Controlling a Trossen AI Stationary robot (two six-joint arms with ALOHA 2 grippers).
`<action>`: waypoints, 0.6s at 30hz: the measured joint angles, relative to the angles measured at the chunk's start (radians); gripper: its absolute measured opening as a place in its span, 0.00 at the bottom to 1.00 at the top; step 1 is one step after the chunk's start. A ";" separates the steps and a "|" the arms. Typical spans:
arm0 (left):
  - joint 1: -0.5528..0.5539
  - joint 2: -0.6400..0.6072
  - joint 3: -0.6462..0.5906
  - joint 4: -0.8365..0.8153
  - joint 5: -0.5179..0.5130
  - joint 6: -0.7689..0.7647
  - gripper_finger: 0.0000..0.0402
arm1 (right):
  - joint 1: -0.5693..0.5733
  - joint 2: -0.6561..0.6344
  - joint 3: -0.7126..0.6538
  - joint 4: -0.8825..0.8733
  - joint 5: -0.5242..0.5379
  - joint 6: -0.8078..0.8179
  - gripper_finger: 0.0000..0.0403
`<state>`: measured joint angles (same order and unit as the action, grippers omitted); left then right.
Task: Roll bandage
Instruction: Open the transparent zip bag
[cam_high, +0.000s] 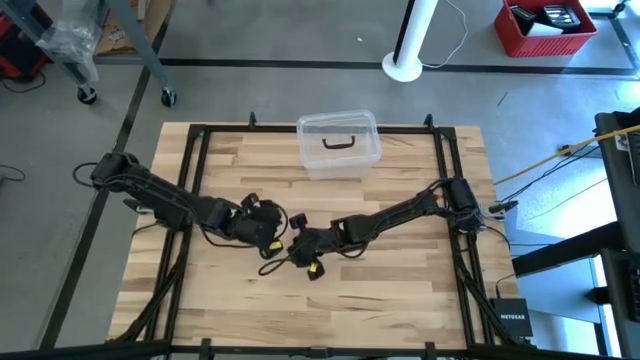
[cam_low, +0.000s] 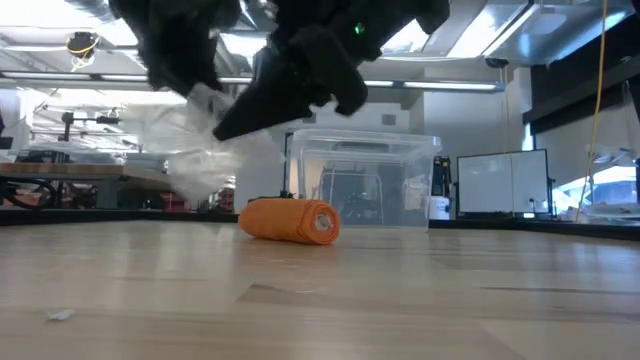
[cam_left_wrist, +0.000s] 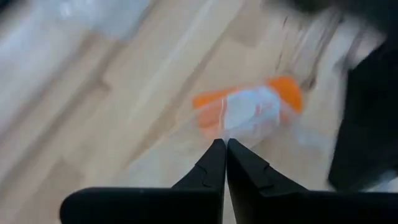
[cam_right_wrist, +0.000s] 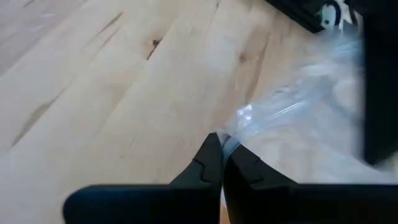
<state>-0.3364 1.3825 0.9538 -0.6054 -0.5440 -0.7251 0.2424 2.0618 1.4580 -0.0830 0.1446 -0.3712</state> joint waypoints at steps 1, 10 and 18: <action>-0.014 -0.001 0.002 0.021 -0.028 0.028 0.01 | 0.000 0.006 0.000 0.002 -0.001 0.002 0.00; -0.132 -0.001 -0.008 0.087 -0.099 0.200 0.00 | -0.001 0.147 0.000 0.123 0.046 0.035 0.00; -0.155 0.002 -0.165 0.249 -0.102 0.075 0.00 | -0.003 0.181 -0.001 0.165 0.046 0.080 0.00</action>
<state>-0.4918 1.3845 0.7889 -0.3563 -0.6463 -0.6504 0.2398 2.2433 1.4567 0.0823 0.1909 -0.2913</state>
